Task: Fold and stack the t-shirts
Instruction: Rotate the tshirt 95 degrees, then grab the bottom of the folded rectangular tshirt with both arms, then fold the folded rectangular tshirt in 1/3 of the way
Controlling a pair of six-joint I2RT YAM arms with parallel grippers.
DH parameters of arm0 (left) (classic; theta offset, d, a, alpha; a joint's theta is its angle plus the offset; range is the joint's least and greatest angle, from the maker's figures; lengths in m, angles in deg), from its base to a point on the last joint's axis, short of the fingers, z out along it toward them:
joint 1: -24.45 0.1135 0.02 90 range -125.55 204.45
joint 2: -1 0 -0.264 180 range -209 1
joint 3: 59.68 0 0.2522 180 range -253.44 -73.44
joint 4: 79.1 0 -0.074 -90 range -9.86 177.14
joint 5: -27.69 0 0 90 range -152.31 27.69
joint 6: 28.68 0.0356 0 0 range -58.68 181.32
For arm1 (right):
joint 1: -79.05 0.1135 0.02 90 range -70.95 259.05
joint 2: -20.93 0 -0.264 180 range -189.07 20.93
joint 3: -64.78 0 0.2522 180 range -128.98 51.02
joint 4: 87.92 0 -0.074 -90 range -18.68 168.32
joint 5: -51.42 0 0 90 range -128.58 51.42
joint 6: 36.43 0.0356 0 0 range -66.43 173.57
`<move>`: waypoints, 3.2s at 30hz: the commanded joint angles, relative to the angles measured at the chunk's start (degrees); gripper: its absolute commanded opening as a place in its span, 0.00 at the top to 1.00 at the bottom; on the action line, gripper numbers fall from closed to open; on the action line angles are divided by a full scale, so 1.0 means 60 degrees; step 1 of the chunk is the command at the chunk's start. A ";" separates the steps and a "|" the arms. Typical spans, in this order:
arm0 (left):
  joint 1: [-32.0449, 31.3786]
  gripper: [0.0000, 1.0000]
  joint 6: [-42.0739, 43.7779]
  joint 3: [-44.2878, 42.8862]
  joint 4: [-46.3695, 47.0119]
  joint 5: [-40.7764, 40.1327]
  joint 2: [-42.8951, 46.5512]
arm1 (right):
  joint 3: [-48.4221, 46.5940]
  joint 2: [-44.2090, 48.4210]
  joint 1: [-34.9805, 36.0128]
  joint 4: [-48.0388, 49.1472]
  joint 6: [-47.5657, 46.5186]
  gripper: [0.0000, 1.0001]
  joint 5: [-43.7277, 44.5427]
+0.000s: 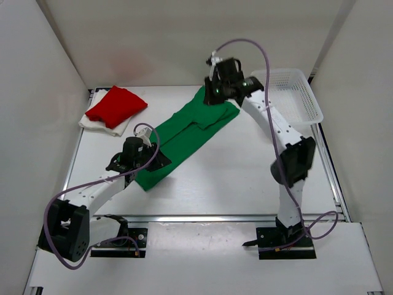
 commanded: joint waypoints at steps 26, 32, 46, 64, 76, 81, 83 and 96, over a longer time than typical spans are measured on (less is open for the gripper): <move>0.0666 0.66 0.0255 -0.0345 -0.0254 0.0456 0.0668 | 1.0832 0.0405 0.2822 1.0175 0.5583 1.00 -0.0203; -0.0065 0.67 0.0313 -0.0242 -0.0239 0.0163 0.0215 | 1.3687 0.3084 0.0513 1.0031 0.4576 1.00 -0.1519; -0.1370 0.39 0.1192 0.0811 -0.1514 -0.0761 -0.0679 | 1.7087 0.7994 -0.1004 0.6499 0.3457 0.65 -0.2209; -0.1956 0.85 0.0943 0.1515 -0.1045 0.0630 -0.1075 | 1.8451 0.8815 0.0769 0.7921 0.5319 1.00 -0.2313; -0.1840 1.00 0.0768 0.1152 -0.4091 0.1582 0.1780 | 1.8511 1.1918 0.2470 0.4978 0.6901 1.00 -0.2006; -0.1372 1.00 0.0519 -0.0094 -0.3611 0.1540 0.1330 | 1.7633 1.1747 0.0585 0.5180 0.5646 0.99 -0.2647; -0.1006 1.00 0.0329 -0.0752 -0.2954 0.1686 0.0671 | 1.6786 1.0784 -0.0106 0.5224 0.4838 1.00 -0.2621; 0.0036 1.00 -0.0419 -0.4663 -0.0358 0.0295 -0.4836 | 1.1835 0.4529 -0.2949 0.6456 0.2522 1.00 -0.2928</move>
